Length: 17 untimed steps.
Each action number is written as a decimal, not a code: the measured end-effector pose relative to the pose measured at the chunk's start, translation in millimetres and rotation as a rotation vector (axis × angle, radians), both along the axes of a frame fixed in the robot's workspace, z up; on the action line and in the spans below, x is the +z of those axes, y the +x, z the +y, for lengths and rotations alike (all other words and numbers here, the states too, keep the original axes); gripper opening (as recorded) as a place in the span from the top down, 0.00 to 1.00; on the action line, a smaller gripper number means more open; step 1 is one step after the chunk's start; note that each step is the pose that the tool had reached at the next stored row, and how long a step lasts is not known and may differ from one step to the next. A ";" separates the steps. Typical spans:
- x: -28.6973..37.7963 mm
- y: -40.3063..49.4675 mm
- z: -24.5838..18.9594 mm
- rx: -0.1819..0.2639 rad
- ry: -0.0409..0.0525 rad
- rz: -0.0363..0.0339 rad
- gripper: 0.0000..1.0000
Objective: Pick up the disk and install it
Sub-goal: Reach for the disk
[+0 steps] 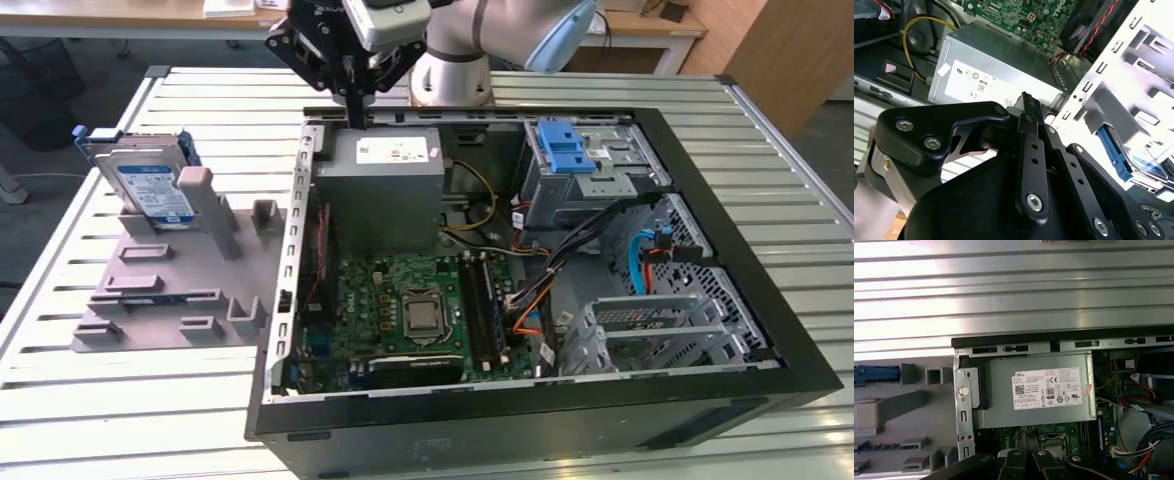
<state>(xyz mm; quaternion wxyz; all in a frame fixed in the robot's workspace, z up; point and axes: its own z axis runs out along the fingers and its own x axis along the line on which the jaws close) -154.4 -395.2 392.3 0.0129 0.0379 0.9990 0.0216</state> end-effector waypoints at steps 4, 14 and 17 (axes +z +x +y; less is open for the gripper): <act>-0.5 -4.6 1.0 0.000 0.0002 0.0000 0.89; -1.3 -13.1 1.7 0.000 0.0001 0.0014 0.89; -1.6 -15.6 1.7 0.000 0.0001 0.0017 0.89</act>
